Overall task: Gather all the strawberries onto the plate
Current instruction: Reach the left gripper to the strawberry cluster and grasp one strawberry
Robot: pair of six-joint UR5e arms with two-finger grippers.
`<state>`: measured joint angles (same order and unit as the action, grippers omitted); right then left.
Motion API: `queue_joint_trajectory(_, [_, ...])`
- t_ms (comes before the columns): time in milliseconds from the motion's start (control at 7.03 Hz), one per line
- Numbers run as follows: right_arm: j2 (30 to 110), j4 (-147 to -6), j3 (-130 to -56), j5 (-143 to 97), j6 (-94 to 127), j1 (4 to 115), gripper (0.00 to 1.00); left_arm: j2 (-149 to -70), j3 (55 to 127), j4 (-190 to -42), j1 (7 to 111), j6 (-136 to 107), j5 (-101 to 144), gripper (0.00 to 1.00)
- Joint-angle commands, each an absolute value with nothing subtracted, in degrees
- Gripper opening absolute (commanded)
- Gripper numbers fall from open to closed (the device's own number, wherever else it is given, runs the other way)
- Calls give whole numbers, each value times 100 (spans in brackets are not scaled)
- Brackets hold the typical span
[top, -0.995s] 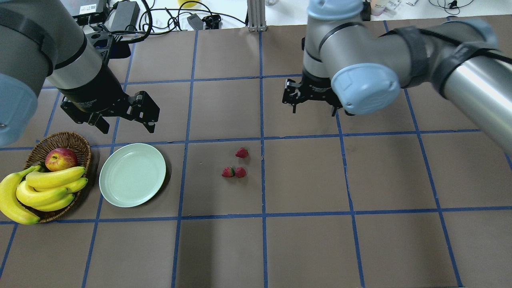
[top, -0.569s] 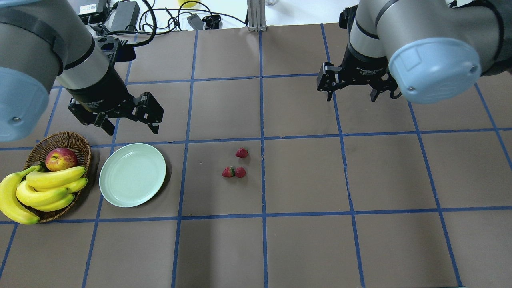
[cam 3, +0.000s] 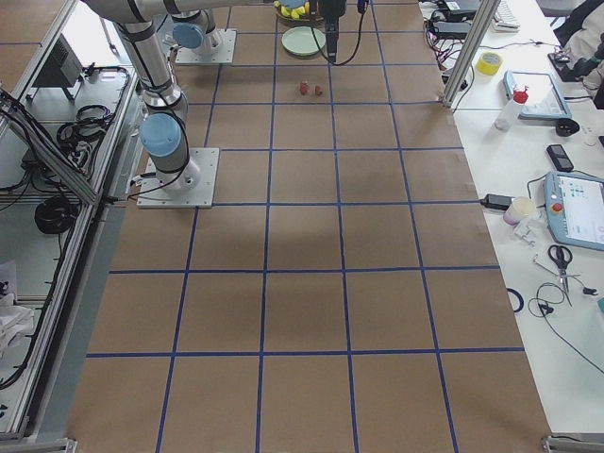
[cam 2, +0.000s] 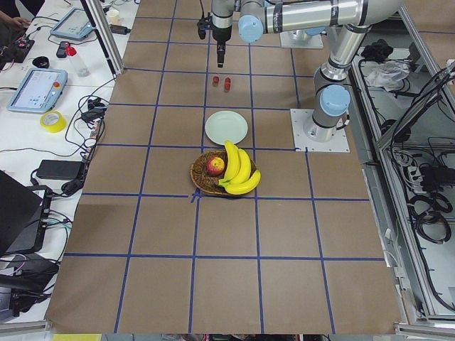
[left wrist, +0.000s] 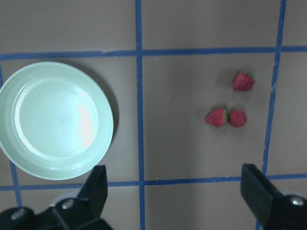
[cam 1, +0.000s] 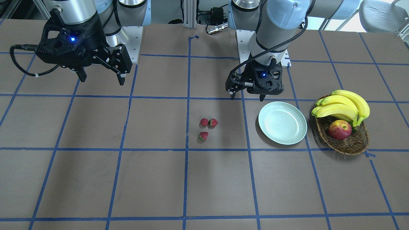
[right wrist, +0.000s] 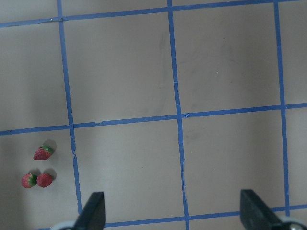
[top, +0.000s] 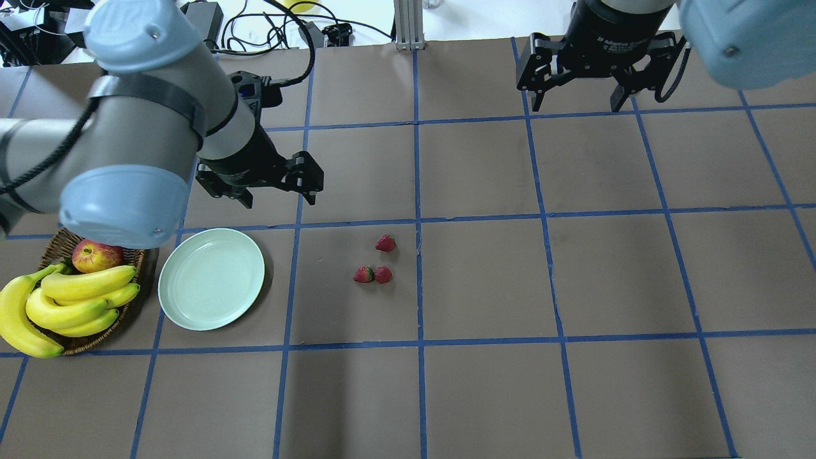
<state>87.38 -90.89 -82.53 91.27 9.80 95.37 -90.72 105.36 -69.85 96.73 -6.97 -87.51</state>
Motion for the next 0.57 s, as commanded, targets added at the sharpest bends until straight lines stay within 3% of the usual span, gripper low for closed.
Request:
queue_joint_trajectory(0, [8675, -9087, -8226, 9079, 984, 9571, 100, -9569, 10993, -5779, 10132, -993, -8745, 100])
queue_joint_trajectory(427, [8684, -9097, -8271, 9079, 975, 9571, 100, -10228, 11285, -4644, 10371, -1318, -8536, 100])
